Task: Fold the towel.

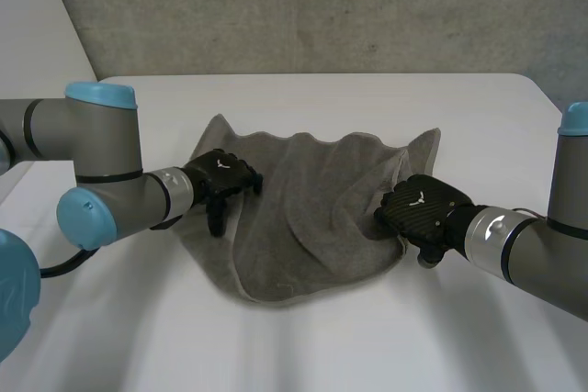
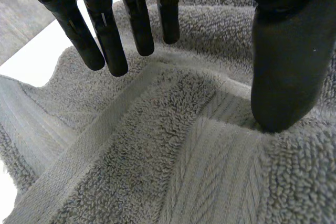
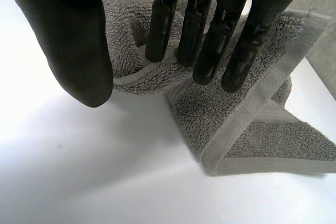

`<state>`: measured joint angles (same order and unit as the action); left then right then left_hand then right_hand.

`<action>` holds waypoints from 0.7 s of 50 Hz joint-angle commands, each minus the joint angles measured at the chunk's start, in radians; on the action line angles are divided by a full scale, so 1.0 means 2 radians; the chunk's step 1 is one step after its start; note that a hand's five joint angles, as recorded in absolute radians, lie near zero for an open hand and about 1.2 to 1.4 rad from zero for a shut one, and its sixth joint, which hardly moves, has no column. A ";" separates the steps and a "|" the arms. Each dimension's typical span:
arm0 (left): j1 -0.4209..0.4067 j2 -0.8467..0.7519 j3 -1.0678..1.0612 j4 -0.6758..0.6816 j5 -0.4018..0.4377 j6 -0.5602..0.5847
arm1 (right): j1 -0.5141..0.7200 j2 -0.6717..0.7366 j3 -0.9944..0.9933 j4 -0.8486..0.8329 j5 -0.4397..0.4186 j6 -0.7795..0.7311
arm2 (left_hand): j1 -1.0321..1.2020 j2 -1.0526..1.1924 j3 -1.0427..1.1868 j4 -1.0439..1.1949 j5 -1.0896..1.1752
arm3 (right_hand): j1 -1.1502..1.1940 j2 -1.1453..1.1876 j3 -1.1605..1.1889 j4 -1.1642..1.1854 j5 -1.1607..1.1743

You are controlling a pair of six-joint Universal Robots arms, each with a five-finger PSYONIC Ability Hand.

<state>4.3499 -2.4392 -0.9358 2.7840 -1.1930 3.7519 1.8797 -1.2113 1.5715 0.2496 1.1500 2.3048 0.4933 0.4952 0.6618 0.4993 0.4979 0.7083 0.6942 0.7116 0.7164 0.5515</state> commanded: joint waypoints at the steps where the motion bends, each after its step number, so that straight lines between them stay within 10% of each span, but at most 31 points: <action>1: -0.001 -0.007 0.009 -0.009 -0.022 0.002 | -0.001 0.002 0.000 -0.001 -0.001 -0.003 | 0.020 0.019 -0.064 0.017 -0.069 | 0.010 0.017 0.008 0.006 0.001; 11: 0.000 0.013 -0.001 -0.011 -0.037 0.002 | -0.001 0.003 -0.001 -0.002 0.001 -0.003 | 0.250 0.249 0.166 0.247 0.161 | 0.010 0.017 0.008 0.006 0.001; 35: 0.006 0.060 -0.115 0.017 -0.048 0.076 | -0.006 0.004 -0.003 -0.007 -0.001 -0.005 | 0.032 0.031 -0.052 0.029 -0.058 | 0.010 0.017 0.008 0.006 0.001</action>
<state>4.3629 -2.3218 -1.1438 2.8144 -1.2876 3.8373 1.8691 -1.2032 1.5658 0.2397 1.1483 2.2947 0.6652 0.6651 0.8377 0.6640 0.7968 0.7084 0.6942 0.7116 0.7164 0.5515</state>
